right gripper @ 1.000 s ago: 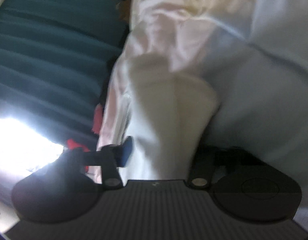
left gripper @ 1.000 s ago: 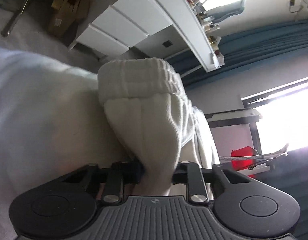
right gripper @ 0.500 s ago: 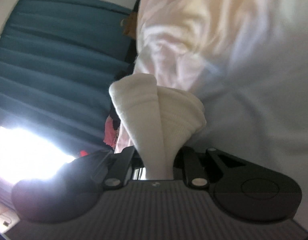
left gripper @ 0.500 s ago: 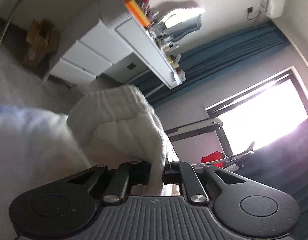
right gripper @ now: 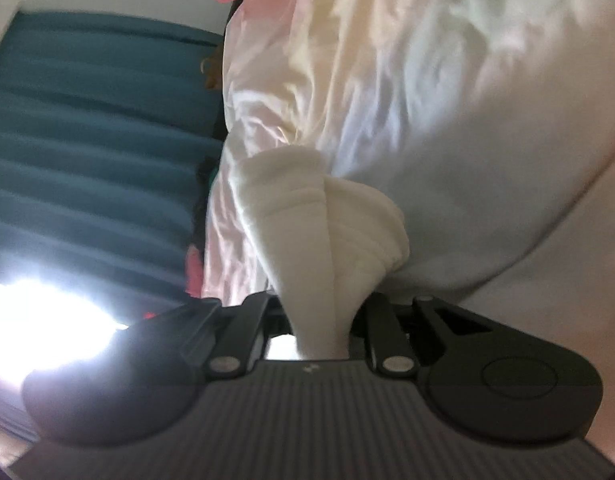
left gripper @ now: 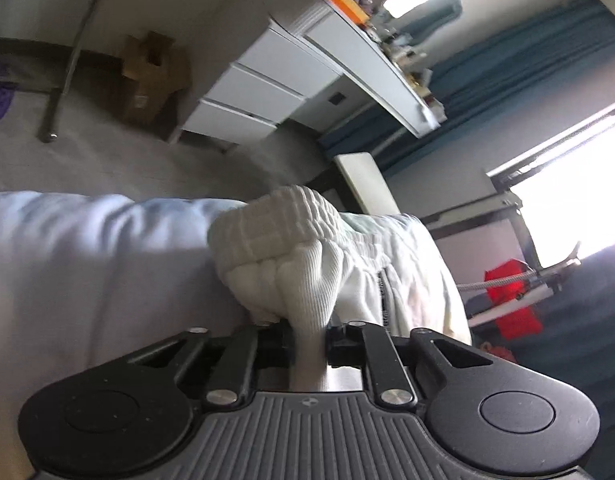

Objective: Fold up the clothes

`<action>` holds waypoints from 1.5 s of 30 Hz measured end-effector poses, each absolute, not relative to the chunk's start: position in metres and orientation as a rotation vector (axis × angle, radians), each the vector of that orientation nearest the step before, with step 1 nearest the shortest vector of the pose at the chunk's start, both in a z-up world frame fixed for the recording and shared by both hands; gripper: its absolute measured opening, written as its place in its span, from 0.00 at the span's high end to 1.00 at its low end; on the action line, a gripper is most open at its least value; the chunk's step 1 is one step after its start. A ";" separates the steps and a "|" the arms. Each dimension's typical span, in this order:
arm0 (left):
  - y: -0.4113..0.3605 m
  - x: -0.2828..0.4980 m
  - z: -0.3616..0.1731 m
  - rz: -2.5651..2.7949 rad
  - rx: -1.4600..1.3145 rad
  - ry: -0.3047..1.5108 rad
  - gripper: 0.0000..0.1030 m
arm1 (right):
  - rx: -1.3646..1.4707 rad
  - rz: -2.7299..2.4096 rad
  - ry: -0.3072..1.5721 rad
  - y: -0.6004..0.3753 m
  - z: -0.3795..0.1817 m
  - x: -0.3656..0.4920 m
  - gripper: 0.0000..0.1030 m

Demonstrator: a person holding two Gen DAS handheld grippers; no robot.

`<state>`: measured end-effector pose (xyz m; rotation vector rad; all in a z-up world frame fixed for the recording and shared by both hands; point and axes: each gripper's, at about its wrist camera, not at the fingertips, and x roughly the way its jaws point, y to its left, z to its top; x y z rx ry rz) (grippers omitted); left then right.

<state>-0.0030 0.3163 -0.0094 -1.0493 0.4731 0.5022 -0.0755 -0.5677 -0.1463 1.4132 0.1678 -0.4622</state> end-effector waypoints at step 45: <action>-0.031 0.064 -0.073 -0.092 0.078 0.649 0.20 | 0.819 -0.494 0.157 -0.528 -0.074 -0.046 0.85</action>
